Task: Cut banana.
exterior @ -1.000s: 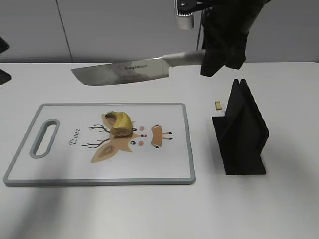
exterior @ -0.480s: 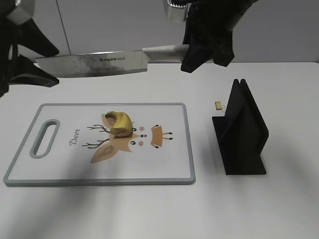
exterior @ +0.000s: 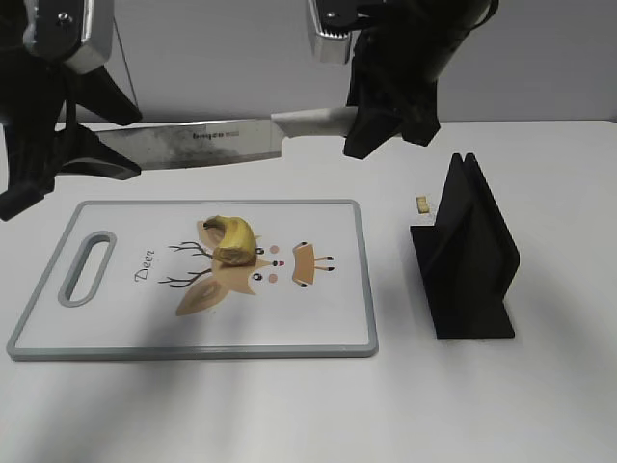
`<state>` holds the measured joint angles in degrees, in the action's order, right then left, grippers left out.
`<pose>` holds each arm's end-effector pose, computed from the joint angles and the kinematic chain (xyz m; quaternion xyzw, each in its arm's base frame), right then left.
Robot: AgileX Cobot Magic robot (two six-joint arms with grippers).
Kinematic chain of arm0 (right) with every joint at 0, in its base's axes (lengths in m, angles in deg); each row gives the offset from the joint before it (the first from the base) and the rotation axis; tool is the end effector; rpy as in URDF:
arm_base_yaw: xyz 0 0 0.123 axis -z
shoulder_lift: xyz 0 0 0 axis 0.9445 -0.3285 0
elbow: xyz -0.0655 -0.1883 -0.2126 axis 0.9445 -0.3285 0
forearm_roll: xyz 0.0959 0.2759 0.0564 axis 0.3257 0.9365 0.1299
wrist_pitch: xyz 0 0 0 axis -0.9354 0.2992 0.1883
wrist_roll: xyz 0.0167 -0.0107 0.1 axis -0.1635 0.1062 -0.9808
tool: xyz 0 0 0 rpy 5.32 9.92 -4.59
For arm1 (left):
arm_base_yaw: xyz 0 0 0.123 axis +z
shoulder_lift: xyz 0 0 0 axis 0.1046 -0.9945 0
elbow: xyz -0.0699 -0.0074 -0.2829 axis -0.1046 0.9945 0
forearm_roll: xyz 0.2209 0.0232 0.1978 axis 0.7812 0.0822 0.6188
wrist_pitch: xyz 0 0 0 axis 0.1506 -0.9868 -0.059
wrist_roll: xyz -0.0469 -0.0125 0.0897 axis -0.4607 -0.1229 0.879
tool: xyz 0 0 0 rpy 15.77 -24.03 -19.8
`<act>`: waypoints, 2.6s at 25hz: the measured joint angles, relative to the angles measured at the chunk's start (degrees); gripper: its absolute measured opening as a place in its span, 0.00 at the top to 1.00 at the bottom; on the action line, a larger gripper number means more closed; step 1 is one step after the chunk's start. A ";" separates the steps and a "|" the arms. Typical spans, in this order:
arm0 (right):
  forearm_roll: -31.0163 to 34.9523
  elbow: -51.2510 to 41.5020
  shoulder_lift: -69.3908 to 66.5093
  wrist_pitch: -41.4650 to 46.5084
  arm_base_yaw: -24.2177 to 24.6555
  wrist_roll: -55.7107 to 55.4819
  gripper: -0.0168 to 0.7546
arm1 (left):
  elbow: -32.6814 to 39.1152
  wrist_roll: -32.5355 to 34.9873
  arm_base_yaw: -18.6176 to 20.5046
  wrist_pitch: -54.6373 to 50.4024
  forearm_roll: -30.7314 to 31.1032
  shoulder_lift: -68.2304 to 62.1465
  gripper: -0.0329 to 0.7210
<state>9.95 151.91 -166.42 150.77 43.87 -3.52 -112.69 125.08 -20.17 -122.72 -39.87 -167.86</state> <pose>0.4058 0.2435 0.2667 -0.7155 0.6597 0.1011 0.2065 0.3330 -0.1257 0.2693 0.6879 0.6307 -0.0173 0.3587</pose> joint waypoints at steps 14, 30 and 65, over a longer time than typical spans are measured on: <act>0.62 0.00 -1.11 -0.05 0.00 -0.33 0.76 | -0.11 -1.25 0.00 4.29 1.71 -2.62 0.51; 0.15 0.00 -1.21 -0.37 0.00 -5.93 0.76 | -0.16 -1.31 0.00 6.52 1.46 -4.20 0.80; -0.73 0.63 -13.02 2.55 2.72 -9.41 0.72 | -0.22 -1.30 -4.57 14.04 2.56 -18.30 0.95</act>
<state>9.23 152.53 -179.44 153.32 46.59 -12.93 -112.91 123.78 -24.74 -108.68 -37.30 -186.16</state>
